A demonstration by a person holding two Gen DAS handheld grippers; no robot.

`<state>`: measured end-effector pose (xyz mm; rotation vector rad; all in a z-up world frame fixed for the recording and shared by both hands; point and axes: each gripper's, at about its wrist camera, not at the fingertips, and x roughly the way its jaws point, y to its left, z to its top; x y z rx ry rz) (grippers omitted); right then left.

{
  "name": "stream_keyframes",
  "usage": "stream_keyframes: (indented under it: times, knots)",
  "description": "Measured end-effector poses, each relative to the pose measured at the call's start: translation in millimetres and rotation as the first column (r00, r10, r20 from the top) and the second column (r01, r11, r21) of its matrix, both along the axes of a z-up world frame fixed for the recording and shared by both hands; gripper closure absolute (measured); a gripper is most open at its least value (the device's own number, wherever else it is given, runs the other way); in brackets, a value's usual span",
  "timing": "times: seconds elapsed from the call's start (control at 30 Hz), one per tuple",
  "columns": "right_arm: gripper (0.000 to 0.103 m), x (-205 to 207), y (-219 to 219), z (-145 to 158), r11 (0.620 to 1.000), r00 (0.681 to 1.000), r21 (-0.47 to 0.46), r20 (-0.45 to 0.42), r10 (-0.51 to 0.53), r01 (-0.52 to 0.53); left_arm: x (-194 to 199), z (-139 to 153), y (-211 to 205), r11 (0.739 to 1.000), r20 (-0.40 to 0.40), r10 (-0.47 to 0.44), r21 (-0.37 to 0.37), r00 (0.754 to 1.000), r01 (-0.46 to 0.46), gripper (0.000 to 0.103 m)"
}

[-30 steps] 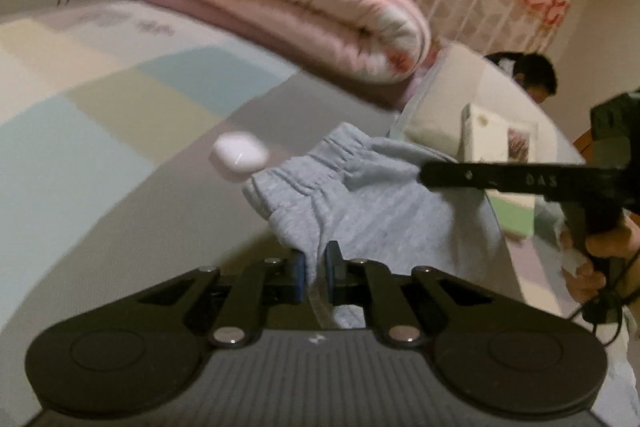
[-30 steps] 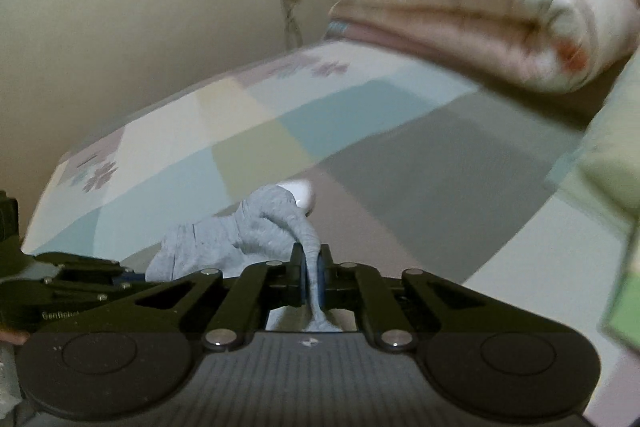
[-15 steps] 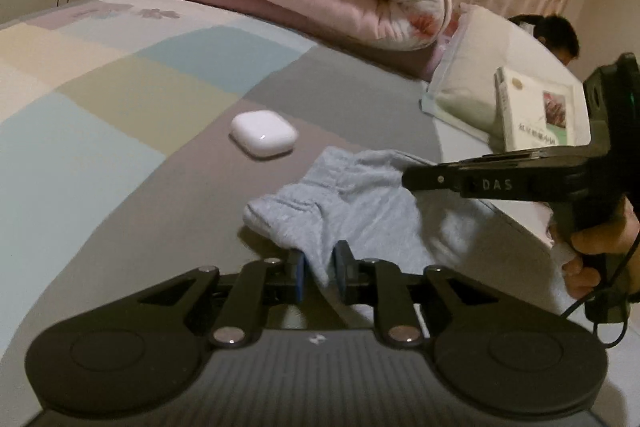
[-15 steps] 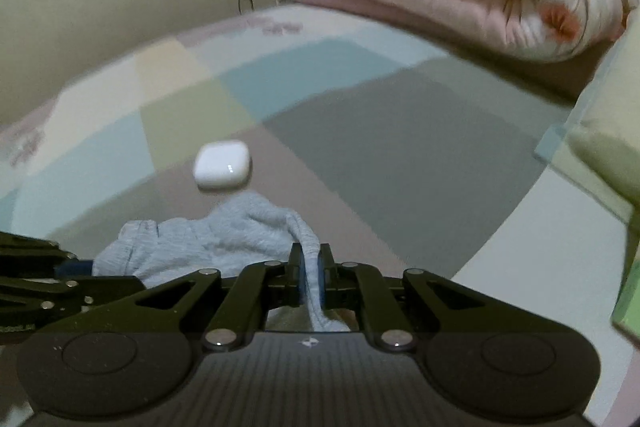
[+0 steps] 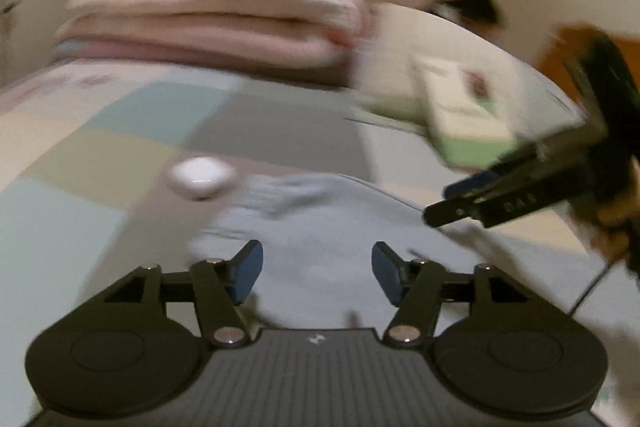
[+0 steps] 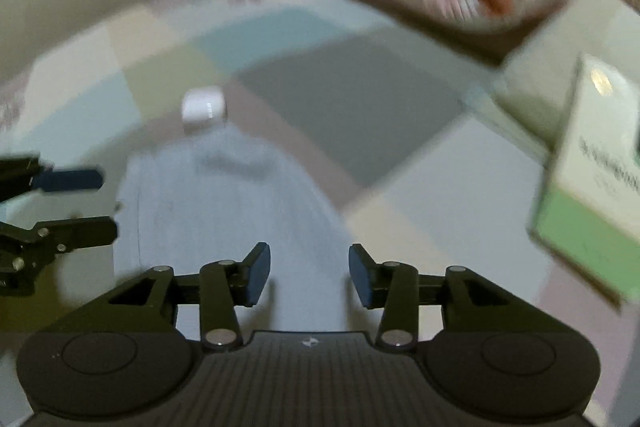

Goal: Fold clothes

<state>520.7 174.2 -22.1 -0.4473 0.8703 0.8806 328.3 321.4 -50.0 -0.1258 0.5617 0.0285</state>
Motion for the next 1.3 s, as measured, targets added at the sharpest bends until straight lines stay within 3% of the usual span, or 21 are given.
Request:
stream_keyframes:
  times: [0.07, 0.2, 0.37, 0.47, 0.57, 0.7, 0.87, 1.0, 1.17, 1.23, 1.3]
  knots:
    - [0.052, -1, -21, -8, 0.998, 0.997, -0.029, -0.044, -0.056, 0.055, 6, -10, -13, 0.998, -0.032, -0.042, 0.042, 0.999, 0.043, 0.041]
    - [0.052, 8, -41, -28, 0.991, 0.989, -0.022, -0.076, -0.130, 0.128, 18, -29, -16, 0.999, -0.140, -0.042, 0.026, 0.989, 0.046, 0.041]
    - [0.041, 20, -24, -36, 0.981, 0.981, 0.048, -0.055, -0.186, 0.188, 16, -27, -10, 0.999, -0.164, -0.048, 0.003, 0.985, 0.049, 0.036]
    - [0.033, 23, -12, -38, 0.975, 0.977, 0.063, -0.023, -0.211, 0.212, 13, -27, -14, 0.998, -0.166, -0.048, 0.031, 0.985, 0.054, 0.034]
    - [0.032, 25, -6, -37, 0.970, 0.972, 0.072, -0.002, -0.234, 0.233, 13, -28, -16, 0.996, -0.167, -0.052, 0.056, 0.985, 0.062, 0.032]
    - [0.031, 2, -46, -5, 0.975, 0.976, 0.045, 0.024, -0.218, 0.217, 14, -25, -14, 0.997, -0.164, -0.049, 0.051, 0.985, 0.058, 0.031]
    - [0.019, -51, -135, 26, 0.971, 0.969, -0.049, 0.096, -0.228, 0.234, 11, -19, -14, 0.998, -0.156, -0.049, 0.039, 0.987, 0.056, 0.030]
    - [0.018, -87, -230, 20, 0.914, 0.924, -0.133, 0.077, -0.375, 0.382, 9, -17, -21, 0.994, -0.139, -0.094, 0.034, 0.986, 0.099, 0.026]
    - [0.017, -100, -342, 11, 0.800, 0.805, -0.119, -0.002, -0.593, 0.589, 11, -17, -31, 0.992, -0.178, -0.066, 0.091, 0.982, 0.083, 0.026]
    - [0.017, -95, -376, 1, 0.755, 0.756, -0.123, -0.047, -0.652, 0.644, 12, -11, -41, 0.985, -0.185, -0.071, 0.141, 0.980, 0.098, 0.026]
    - [0.017, -90, -391, -10, 0.732, 0.729, -0.114, -0.075, -0.681, 0.672, 14, -3, -56, 0.974, -0.177, -0.081, 0.193, 0.981, 0.115, 0.026]
